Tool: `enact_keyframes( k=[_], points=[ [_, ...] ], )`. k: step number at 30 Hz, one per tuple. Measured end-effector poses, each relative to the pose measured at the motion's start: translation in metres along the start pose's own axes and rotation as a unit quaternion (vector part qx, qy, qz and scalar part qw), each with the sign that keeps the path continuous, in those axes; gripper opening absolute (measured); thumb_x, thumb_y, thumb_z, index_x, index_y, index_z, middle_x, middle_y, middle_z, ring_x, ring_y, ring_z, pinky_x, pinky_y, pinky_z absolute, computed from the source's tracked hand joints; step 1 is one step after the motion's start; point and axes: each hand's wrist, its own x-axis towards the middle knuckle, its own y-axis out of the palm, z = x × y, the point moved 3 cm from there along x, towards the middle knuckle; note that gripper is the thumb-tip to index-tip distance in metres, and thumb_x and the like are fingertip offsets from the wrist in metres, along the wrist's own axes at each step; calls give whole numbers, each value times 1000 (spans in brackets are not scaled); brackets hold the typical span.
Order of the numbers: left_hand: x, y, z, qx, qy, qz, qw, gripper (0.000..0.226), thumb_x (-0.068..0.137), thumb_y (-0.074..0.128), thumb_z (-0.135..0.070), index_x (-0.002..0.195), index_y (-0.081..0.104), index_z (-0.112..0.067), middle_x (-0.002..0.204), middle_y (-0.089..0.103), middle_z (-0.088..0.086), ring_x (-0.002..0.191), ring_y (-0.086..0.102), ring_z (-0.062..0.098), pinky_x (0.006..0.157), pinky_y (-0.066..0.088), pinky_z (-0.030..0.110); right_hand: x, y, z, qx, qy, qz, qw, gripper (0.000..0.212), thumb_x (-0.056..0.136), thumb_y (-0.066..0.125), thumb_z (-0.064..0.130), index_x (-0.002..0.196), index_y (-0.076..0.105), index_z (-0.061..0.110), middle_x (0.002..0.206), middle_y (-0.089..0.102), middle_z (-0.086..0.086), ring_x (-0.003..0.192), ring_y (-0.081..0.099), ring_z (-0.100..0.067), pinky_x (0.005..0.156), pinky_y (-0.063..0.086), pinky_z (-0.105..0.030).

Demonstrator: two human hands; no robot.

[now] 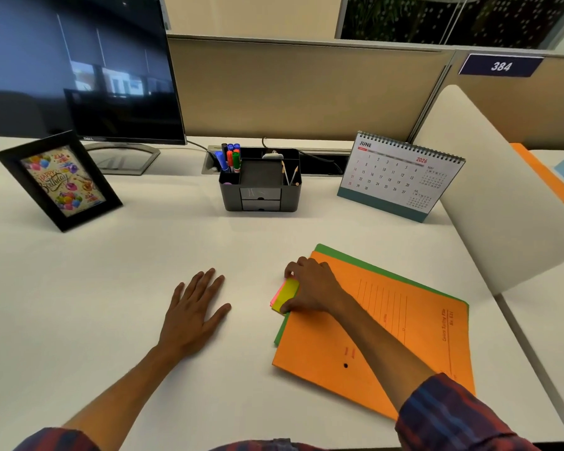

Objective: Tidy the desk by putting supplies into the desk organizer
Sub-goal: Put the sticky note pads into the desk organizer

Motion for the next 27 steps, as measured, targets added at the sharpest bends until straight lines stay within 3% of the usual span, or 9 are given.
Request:
enact_keyframes(
  k=[6, 10, 15, 23, 27],
  points=[
    [1, 1, 1, 0, -1, -1, 1000, 64, 94, 21, -65, 152, 17, -38, 160, 11, -15, 148, 4, 5, 120, 5, 38, 12, -3, 0, 49, -15, 37, 998, 63, 60, 84, 54, 110, 56, 28, 112, 54, -1, 105, 49, -21, 78, 33, -32],
    [1, 0, 0, 0, 0, -3, 1000, 65, 94, 21, -65, 152, 19, -38, 160, 12, -14, 148, 5, 6, 120, 6, 38, 21, -6, -3, 86, -23, 68, 994, 54, 62, 84, 50, 105, 61, 27, 113, 59, 3, 103, 52, -17, 76, 35, -31],
    [0, -1, -1, -8, -1, -6, 1000, 65, 93, 20, -66, 152, 20, -37, 160, 11, -15, 148, 5, 6, 120, 7, 40, 31, -7, -4, 143, -32, 102, 984, 35, 64, 86, 40, 83, 63, 22, 86, 58, 7, 81, 51, -14, 63, 37, -29],
    [1, -1, 0, -5, 0, -4, 1000, 66, 93, 20, -66, 152, 19, -37, 160, 12, -14, 148, 6, 7, 120, 7, 40, 40, -12, -15, 264, -42, 69, 961, 24, 74, 83, 25, 82, 64, 16, 77, 59, 7, 71, 50, -7, 63, 38, -20],
    [1, -1, 0, -8, 1, -3, 1000, 66, 93, 20, -67, 152, 20, -36, 160, 12, -14, 148, 6, 7, 119, 7, 40, 44, -17, -19, 292, -39, 25, 955, 23, 78, 80, 23, 96, 70, 12, 88, 69, -6, 81, 60, -15, 72, 45, -26]
  ],
)
